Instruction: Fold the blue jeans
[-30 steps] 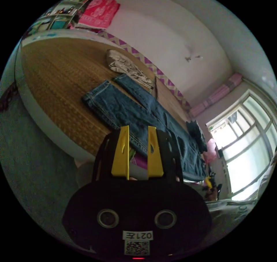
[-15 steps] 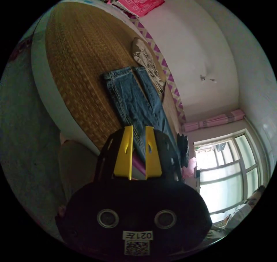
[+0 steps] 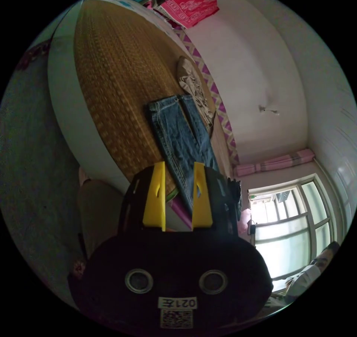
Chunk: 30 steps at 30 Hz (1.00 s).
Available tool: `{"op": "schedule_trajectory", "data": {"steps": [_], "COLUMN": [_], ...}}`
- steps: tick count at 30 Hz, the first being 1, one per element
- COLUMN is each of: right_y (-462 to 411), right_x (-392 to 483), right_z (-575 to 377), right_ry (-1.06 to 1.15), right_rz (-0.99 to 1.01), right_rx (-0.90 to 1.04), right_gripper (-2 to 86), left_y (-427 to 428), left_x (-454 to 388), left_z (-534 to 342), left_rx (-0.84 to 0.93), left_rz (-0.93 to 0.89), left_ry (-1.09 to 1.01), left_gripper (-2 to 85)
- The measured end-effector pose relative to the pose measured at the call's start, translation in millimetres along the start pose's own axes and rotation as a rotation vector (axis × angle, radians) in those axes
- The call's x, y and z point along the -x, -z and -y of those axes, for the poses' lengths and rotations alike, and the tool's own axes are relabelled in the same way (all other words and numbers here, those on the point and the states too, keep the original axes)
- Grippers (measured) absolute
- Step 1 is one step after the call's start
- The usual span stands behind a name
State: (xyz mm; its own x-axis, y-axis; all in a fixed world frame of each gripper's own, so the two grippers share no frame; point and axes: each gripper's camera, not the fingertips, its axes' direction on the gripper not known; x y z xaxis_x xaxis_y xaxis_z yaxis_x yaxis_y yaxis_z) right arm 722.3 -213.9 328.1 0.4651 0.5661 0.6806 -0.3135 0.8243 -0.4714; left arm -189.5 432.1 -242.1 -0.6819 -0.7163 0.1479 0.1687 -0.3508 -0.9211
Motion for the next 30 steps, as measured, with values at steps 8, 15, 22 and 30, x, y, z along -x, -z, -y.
{"op": "schedule_trajectory", "data": {"steps": [8,15,22,30], "right_y": [-18.0,-45.4,-130.3,-341.5], "right_x": [-18.2,8.0,90.5,42.4], "right_z": [-16.5,-2.9,80.2,139.4], "right_ry": [-0.099,-0.062,0.142,-0.017], "right_rz": [0.058,0.207,0.205,-0.073], "right_rx": [-0.036,-0.007,0.067,0.193], "right_gripper": [0.6,-0.5,-0.4,5.1], "left_y": [-27.2,-47.0,-115.9,-342.7], "left_x": [0.3,-20.6,-127.8,-168.5], "left_z": [1.3,10.6,74.9,137.8], "left_rx": [0.011,0.054,0.101,0.265], "left_rz": [0.029,-0.155,-0.107,0.246], "left_ry": [0.044,-0.003,-0.193,-0.255], "left_gripper": [-0.1,-0.9,-1.0,-0.8]}}
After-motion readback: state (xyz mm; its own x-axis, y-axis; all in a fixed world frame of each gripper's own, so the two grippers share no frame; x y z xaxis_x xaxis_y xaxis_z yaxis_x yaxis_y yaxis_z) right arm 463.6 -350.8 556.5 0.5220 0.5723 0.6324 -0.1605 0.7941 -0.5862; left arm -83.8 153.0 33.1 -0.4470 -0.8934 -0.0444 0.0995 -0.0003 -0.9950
